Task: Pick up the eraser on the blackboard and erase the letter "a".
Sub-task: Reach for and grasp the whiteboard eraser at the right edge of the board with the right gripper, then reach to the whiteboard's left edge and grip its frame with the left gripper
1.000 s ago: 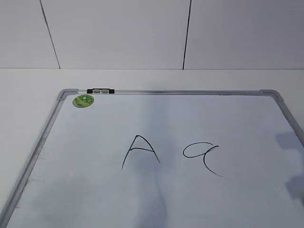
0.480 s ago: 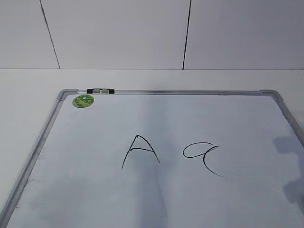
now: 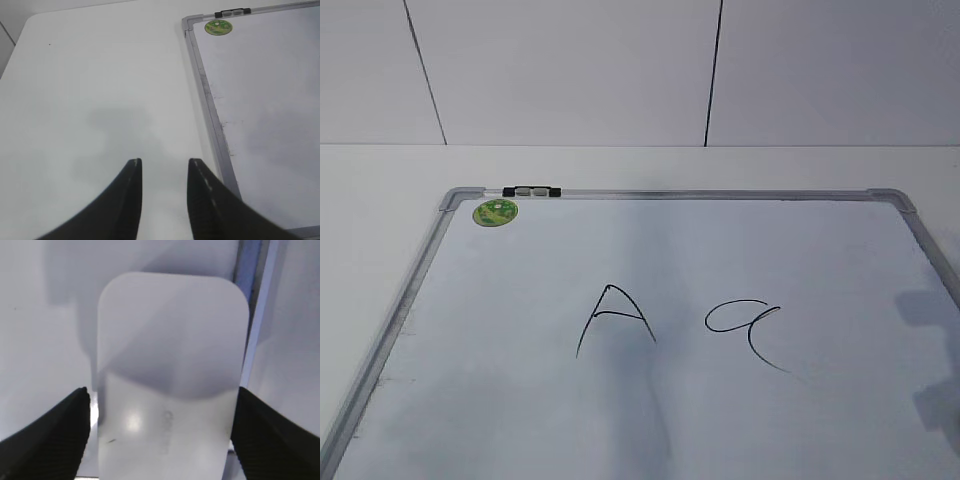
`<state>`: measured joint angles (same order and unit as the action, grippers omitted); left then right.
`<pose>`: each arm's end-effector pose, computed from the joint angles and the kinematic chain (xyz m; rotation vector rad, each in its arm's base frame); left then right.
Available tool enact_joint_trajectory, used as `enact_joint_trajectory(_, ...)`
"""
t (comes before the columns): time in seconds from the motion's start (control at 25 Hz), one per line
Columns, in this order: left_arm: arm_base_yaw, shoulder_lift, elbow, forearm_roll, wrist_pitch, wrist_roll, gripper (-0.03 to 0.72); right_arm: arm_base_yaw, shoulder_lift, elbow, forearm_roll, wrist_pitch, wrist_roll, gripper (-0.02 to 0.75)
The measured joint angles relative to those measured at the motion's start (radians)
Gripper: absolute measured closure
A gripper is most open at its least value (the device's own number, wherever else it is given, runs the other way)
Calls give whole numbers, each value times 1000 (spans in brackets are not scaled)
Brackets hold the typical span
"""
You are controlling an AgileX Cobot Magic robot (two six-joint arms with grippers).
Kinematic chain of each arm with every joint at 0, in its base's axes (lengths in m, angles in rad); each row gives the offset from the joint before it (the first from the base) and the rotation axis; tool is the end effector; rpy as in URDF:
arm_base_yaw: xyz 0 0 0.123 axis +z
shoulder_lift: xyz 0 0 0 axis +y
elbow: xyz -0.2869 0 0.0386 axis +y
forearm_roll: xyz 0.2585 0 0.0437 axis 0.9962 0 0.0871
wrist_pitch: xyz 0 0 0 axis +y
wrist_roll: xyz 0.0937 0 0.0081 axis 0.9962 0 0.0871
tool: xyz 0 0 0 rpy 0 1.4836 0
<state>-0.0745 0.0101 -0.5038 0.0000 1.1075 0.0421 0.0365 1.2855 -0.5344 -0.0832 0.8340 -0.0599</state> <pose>0.0017 -0.0001 0.2781 0.1222 2.0939 -0.0195 0.1821 0.0009 0.1711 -0.2300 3.0593 -0.0990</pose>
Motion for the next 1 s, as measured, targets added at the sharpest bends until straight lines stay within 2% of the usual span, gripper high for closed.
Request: enact_joint_trajectory(1.0, 0, 0, 0, 0, 0, 0, 449, 0, 34, 0, 0, -20, 16, 96)
